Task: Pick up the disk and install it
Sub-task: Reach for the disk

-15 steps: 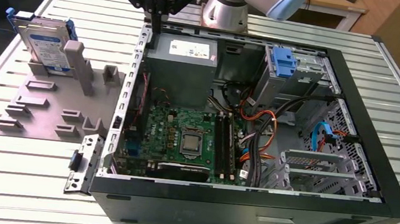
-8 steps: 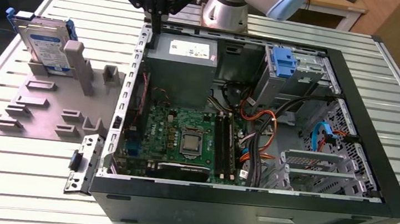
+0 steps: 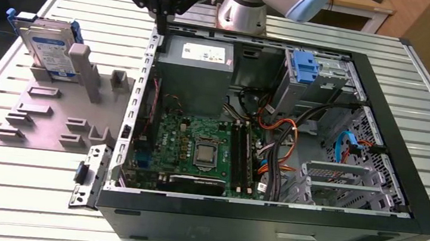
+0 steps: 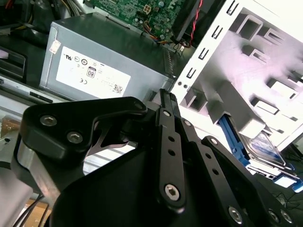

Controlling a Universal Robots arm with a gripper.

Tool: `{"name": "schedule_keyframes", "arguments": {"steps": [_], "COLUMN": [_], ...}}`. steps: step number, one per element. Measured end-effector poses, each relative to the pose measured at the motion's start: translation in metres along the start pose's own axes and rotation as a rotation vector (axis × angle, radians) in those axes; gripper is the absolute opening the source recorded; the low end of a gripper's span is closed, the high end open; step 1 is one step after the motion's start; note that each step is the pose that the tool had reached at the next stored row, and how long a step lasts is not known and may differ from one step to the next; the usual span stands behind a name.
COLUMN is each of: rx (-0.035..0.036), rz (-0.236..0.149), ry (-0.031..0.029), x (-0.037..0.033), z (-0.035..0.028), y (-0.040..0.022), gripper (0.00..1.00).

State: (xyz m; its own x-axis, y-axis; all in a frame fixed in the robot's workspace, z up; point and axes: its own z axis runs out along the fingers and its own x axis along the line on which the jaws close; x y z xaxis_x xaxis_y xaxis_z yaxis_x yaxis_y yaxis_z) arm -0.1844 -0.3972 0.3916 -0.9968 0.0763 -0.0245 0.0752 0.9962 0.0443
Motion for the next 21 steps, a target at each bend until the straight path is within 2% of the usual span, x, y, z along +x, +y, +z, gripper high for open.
{"name": "schedule_keyframes", "arguments": {"steps": [7, 21], "rx": [-0.0001, -0.0001], "rz": [0.0, 0.0], "ry": [0.0, 0.0], "x": [0.0074, 0.0088], "z": [0.0004, 0.0004], "y": [-0.0002, -0.0003], "gripper": [0.11, 0.11]}}
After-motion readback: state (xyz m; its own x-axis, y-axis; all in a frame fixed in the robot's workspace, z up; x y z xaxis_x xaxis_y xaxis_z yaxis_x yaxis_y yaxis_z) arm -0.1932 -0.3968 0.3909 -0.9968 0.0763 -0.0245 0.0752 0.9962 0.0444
